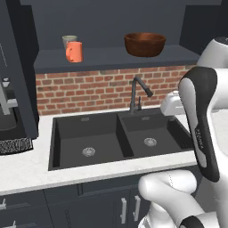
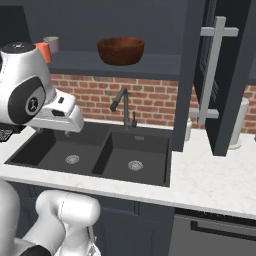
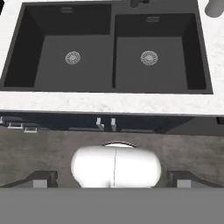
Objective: Gather all objects into one cabinet and sort the glasses and bowls to opposite sides.
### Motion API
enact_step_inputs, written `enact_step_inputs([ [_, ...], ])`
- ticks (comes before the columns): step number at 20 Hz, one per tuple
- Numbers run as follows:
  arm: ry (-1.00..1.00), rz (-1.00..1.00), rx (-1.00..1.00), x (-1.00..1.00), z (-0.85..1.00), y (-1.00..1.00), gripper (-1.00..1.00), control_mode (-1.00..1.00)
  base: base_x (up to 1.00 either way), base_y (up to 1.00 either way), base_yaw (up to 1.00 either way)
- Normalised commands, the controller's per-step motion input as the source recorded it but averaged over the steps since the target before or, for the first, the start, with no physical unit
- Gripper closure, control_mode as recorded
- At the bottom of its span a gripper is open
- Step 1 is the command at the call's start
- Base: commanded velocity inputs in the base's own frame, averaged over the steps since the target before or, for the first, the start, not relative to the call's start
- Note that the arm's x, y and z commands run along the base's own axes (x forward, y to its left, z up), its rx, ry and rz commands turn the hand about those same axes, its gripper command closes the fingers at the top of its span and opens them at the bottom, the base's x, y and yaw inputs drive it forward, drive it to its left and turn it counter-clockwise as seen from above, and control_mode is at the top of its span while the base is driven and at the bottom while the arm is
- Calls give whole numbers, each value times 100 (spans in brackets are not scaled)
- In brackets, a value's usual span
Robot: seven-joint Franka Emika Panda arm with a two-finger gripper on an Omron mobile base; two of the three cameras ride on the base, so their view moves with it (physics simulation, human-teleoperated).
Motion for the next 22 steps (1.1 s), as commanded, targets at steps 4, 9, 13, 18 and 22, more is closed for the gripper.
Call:
enact_step_inputs([
  [4,-2,0,0,-35,0,0,-100,-100,0,0,0],
  [9,-12,0,-2,-36,-8,0,-100,-100,0,0,0],
  [13,-24,-1,0,-5,0,0,-100,-100,0,0,0],
  [18,-9,-1,0,0,0,0,-100,-100,0,0,0],
  [22,0,0,0,0,0,0,-100,-100,0,0,0],
])
